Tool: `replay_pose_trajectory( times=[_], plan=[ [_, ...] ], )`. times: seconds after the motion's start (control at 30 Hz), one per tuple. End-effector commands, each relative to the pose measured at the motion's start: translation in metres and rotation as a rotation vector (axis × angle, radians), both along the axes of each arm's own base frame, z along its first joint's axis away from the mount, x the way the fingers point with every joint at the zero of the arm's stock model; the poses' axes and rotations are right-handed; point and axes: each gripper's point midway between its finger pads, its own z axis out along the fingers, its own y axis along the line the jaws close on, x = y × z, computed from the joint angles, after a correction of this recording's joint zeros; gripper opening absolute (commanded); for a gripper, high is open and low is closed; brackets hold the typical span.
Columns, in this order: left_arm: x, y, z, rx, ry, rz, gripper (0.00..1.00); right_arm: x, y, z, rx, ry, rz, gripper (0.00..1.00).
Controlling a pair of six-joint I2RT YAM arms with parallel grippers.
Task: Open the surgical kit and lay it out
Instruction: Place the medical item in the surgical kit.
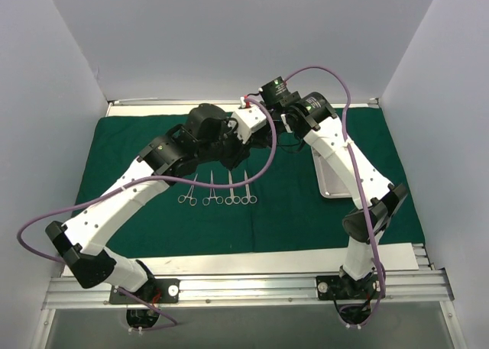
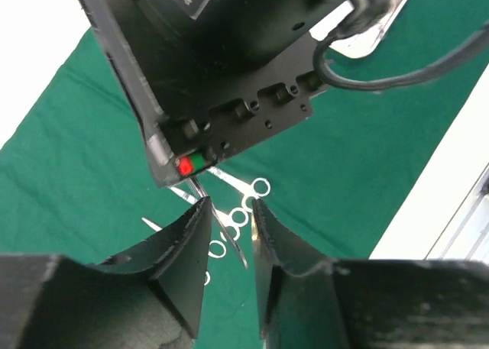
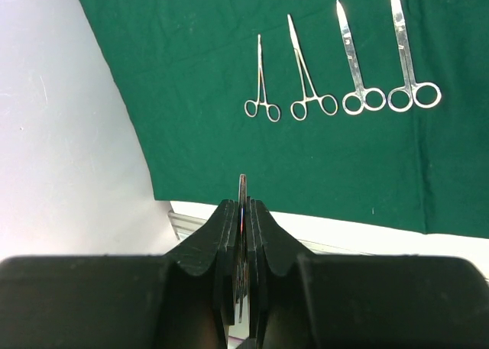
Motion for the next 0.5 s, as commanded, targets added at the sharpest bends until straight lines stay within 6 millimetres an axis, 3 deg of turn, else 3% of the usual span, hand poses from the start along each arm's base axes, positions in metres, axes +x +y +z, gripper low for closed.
replay_pose_trajectory(
  times=[0.0, 0.33, 0.47],
  plan=[
    [0.004, 0.001, 0.006, 0.049, -0.033, -0.002, 0.34, 0.0, -0.005, 0.005, -0.009, -0.004, -0.032, 0.0],
    [0.016, 0.005, -0.012, 0.153, -0.018, 0.042, 0.26, 0.0, -0.001, 0.004, 0.004, 0.005, -0.027, 0.0],
    [0.014, 0.006, -0.01, 0.148, -0.02, 0.038, 0.36, -0.001, -0.002, 0.001, -0.004, 0.01, -0.027, 0.0]
  ],
)
